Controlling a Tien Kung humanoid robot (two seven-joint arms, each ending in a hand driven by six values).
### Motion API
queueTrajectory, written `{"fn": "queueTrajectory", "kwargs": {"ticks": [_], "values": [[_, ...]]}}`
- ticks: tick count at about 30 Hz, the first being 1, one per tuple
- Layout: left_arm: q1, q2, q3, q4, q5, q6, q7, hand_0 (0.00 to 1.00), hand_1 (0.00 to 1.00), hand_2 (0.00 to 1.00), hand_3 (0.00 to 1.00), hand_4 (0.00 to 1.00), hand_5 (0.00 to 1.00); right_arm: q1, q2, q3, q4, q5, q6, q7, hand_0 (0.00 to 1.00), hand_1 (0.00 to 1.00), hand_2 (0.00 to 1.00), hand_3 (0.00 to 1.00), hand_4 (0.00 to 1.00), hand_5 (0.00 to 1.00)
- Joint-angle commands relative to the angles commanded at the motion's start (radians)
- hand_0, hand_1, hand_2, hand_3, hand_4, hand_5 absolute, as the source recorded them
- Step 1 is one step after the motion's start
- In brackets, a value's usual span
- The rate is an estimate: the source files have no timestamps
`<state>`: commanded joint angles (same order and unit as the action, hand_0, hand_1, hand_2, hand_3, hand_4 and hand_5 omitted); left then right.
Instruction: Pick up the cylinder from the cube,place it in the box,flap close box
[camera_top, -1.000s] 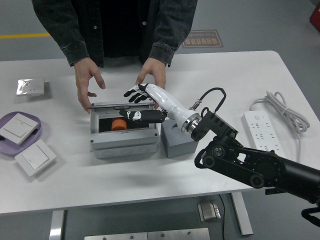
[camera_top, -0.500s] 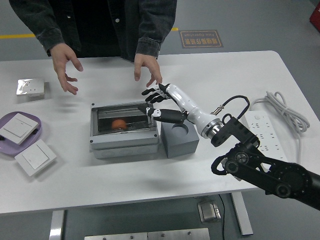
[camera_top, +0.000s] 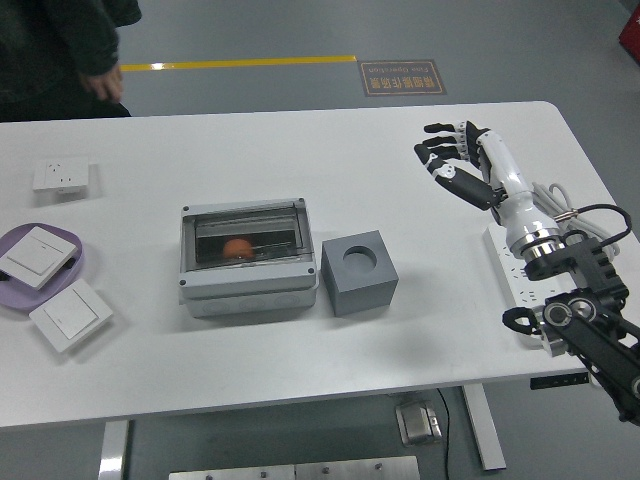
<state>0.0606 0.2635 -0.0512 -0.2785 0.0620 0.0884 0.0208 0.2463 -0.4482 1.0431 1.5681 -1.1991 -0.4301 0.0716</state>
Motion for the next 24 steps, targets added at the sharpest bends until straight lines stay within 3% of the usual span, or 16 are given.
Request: {"fn": "queueTrajectory", "kwargs": {"ticks": [13, 24], "values": [[-0.009, -0.004, 0.009, 0.001, -0.012, -0.004, -0.003, 0.614, 0.545, 0.532, 0.614, 0.685, 0.228, -0.101, 0.011, 0.234, -0.055, 0.252, -0.002, 0.143, 0.685, 0.637, 0.635, 0.646, 0.759, 0.444], [-0.002, -0.004, -0.011, 0.003, 0.008, 0.000, 0.008, 0.614, 0.545, 0.532, 0.613, 0.685, 0.229, -0.143, 0.005, 0.314, -0.058, 0.278, 0.012, 0.161, 0.685, 0.637, 0.635, 0.644, 0.758, 0.437]]}}
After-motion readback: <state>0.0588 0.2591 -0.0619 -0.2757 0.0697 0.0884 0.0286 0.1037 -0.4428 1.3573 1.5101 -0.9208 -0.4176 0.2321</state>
